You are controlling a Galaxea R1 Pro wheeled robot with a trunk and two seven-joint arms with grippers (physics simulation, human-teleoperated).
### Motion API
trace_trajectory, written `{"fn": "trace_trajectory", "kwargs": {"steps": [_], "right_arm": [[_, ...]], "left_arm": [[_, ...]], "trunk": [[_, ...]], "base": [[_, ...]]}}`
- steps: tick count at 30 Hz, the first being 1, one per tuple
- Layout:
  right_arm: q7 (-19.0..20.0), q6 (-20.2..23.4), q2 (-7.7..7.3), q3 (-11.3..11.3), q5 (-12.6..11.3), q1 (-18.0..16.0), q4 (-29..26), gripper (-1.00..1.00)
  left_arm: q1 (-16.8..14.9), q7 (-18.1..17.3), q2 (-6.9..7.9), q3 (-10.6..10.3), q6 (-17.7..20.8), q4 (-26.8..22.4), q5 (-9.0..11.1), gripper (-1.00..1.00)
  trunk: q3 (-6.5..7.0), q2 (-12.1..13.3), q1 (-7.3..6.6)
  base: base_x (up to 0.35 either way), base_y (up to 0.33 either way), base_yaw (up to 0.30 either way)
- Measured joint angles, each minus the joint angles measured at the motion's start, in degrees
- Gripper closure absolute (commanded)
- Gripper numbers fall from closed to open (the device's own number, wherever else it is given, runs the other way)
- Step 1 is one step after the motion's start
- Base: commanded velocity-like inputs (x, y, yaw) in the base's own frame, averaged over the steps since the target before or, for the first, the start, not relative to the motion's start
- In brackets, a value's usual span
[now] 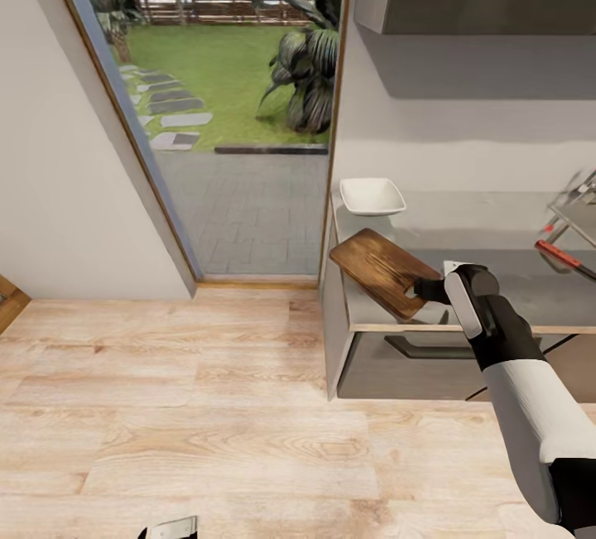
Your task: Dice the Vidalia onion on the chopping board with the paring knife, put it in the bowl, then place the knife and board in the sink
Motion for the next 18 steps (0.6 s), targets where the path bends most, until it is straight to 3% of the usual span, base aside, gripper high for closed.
{"fn": "trace_trajectory", "kwargs": {"steps": [18], "right_arm": [[0.0,0.0,0.03,0.0,0.0,0.0,0.3,-1.00]], "left_arm": [[0.0,0.0,0.00,0.0,0.0,0.0,-0.1,-1.00]], "trunk": [[-0.50,0.0,0.00]], "base": [[0.000,-0.001,0.000]]}}
